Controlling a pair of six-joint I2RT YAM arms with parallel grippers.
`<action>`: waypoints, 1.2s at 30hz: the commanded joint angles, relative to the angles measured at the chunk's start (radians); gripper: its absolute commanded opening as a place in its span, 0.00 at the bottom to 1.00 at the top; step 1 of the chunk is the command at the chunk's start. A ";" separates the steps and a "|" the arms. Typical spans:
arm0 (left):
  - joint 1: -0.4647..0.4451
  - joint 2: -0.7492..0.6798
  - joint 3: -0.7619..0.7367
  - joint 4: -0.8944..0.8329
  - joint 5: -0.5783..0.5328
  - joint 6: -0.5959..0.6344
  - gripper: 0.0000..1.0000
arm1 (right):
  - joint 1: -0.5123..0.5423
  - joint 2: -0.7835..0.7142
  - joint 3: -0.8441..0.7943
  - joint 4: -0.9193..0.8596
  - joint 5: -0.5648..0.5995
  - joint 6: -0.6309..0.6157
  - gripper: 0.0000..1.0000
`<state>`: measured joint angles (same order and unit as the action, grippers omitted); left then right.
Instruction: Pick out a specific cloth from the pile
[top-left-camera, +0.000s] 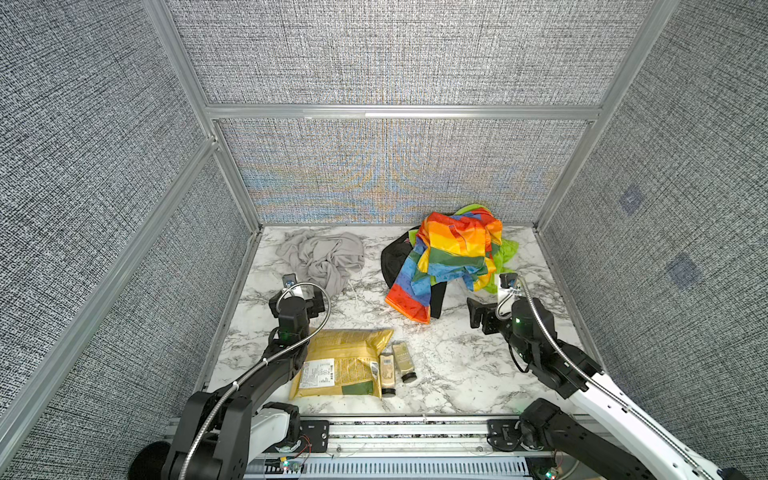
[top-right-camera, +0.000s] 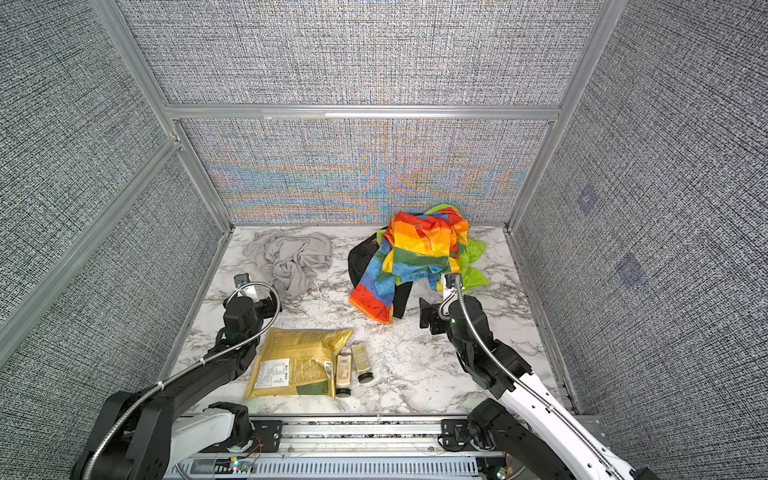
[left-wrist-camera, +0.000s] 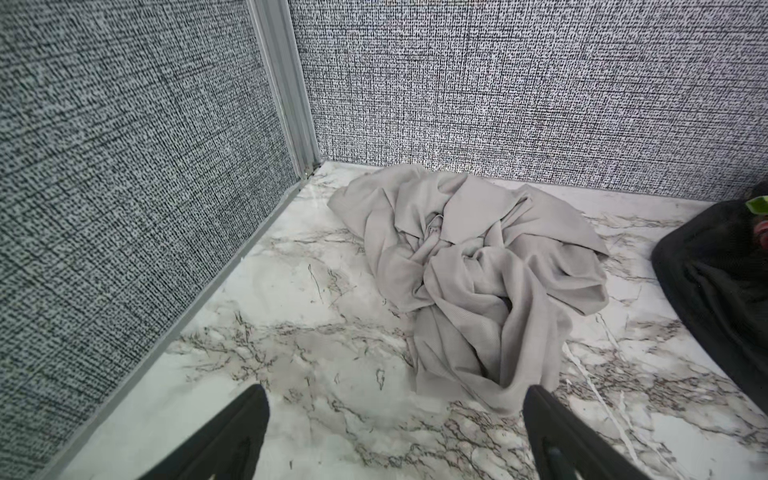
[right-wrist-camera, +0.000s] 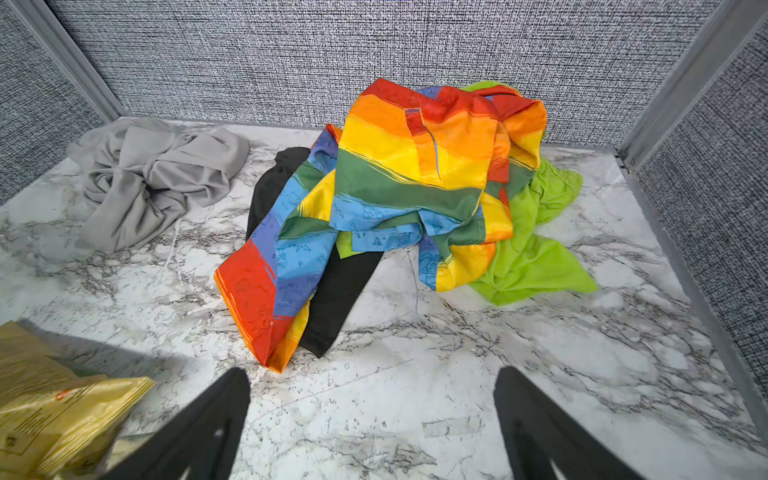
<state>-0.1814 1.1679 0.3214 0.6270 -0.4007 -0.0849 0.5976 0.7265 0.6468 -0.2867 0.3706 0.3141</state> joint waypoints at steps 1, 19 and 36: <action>0.010 0.048 -0.016 0.175 -0.013 0.075 0.99 | -0.001 0.004 -0.010 0.042 0.060 0.031 0.96; 0.101 0.286 -0.127 0.599 0.140 0.103 0.99 | -0.038 0.094 -0.046 0.089 0.235 -0.024 0.99; 0.142 0.358 -0.160 0.721 0.292 0.108 0.99 | -0.318 0.257 -0.125 0.406 0.072 -0.245 0.99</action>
<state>-0.0414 1.5150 0.1650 1.2808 -0.1429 0.0193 0.3035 0.9695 0.5301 0.0013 0.4488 0.1440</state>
